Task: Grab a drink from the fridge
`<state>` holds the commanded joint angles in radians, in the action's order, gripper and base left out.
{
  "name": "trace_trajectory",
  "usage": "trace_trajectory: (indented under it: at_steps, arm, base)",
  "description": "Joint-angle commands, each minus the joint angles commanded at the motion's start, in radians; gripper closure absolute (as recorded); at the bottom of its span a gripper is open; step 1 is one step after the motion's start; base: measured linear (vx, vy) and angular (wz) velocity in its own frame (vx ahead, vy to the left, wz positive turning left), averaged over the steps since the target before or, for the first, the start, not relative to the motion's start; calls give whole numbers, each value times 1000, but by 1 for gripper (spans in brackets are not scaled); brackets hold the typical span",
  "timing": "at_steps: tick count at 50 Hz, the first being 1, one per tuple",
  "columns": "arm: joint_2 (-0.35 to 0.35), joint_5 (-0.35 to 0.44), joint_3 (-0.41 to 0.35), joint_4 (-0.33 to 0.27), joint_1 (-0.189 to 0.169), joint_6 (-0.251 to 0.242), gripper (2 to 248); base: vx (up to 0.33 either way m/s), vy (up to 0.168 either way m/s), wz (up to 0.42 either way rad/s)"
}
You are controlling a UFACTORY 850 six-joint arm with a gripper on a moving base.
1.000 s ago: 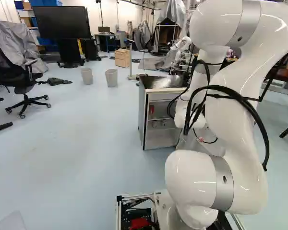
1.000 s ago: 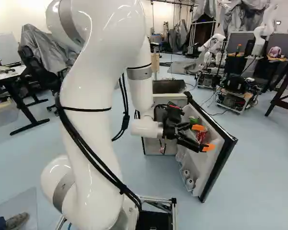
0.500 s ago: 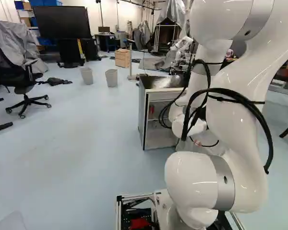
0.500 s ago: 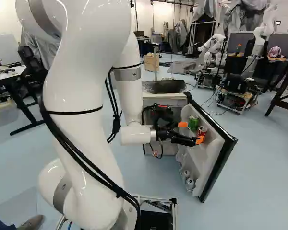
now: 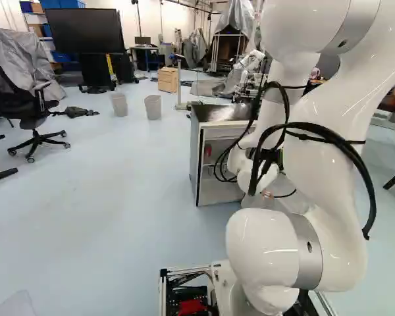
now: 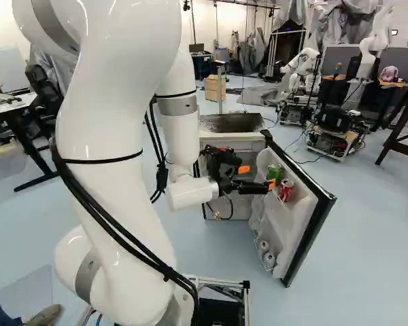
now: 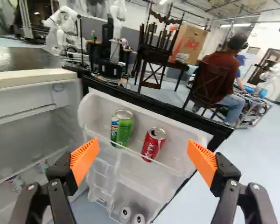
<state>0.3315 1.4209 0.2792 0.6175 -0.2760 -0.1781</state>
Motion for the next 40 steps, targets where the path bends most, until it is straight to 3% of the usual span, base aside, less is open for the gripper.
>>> trace_trajectory:
  at_steps: [40]
  arm:
    - [9,0,12,-420,-19,0,3]
  base:
    - [0,0,0]
